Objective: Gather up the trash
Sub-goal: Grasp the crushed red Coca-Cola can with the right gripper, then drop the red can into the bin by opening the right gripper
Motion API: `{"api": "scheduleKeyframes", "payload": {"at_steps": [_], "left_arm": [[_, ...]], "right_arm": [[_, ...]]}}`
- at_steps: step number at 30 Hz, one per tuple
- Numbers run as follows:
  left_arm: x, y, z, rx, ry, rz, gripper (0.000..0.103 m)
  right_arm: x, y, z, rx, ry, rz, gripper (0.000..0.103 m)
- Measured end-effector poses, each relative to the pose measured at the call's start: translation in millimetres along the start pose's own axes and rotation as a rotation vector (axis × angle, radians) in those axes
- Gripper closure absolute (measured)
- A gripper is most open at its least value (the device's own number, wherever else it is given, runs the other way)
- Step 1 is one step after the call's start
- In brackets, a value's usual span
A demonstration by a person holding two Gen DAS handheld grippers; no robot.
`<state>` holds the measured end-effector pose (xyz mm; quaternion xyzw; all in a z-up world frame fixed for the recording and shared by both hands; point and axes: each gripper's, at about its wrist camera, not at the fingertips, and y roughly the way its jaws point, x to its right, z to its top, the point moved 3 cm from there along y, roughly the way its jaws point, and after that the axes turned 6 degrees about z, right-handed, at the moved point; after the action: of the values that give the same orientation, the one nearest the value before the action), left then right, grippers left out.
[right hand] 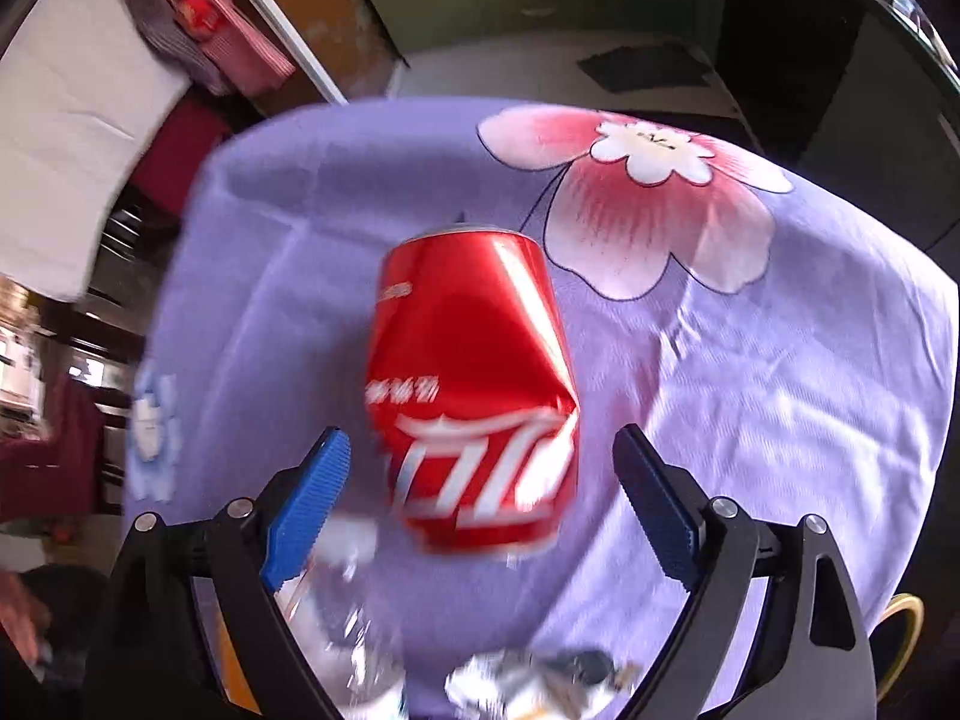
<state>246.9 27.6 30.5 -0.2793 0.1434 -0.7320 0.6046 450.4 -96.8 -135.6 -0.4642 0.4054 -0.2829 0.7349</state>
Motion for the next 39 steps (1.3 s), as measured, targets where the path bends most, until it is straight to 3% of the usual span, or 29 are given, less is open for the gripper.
{"api": "scheduleKeyframes", "payload": {"at_steps": [5, 9, 13, 17, 21, 25, 31, 35, 39], "left_arm": [[-5.9, 2.3, -5.6, -0.011, -0.004, -0.005, 0.015], [-5.5, 5.0, -8.6, -0.019, -0.001, -0.008, 0.015], [-5.1, 3.5, -11.9, -0.022, 0.001, -0.009, 0.015], [-1.5, 3.5, -12.8, -0.03, 0.005, -0.007, 0.015], [8.9, 0.6, -16.7, -0.036, 0.025, -0.016, 0.015], [29.0, -6.5, -23.4, -0.038, 0.064, -0.04, 0.015], [56.5, -10.1, -38.1, -0.059, 0.112, -0.074, 0.015], [74.3, -5.9, -53.5, -0.097, 0.144, -0.091, 0.014], [80.5, -1.1, -63.7, -0.13, 0.148, -0.087, 0.014]], "right_arm": [[-0.3, 26.2, 12.1, -0.059, 0.012, -0.058, 0.017], [2.3, 30.8, 7.9, -0.07, 0.003, -0.091, 0.033], [-0.2, 34.6, 10.0, -0.046, 0.006, -0.111, 0.033], [9.0, 19.1, 1.2, -0.008, 0.025, -0.078, 0.034], [17.8, -24.8, -24.5, 0.055, 0.042, -0.047, 0.034], [48.6, -84.3, -77.0, 0.147, 0.097, -0.051, 0.034], [137.0, -150.7, -202.6, 0.24, 0.322, -0.152, 0.033], [197.9, -148.8, -272.6, 0.22, 0.478, -0.228, 0.033], [237.2, -125.6, -301.5, 0.193, 0.577, -0.224, 0.033]]}}
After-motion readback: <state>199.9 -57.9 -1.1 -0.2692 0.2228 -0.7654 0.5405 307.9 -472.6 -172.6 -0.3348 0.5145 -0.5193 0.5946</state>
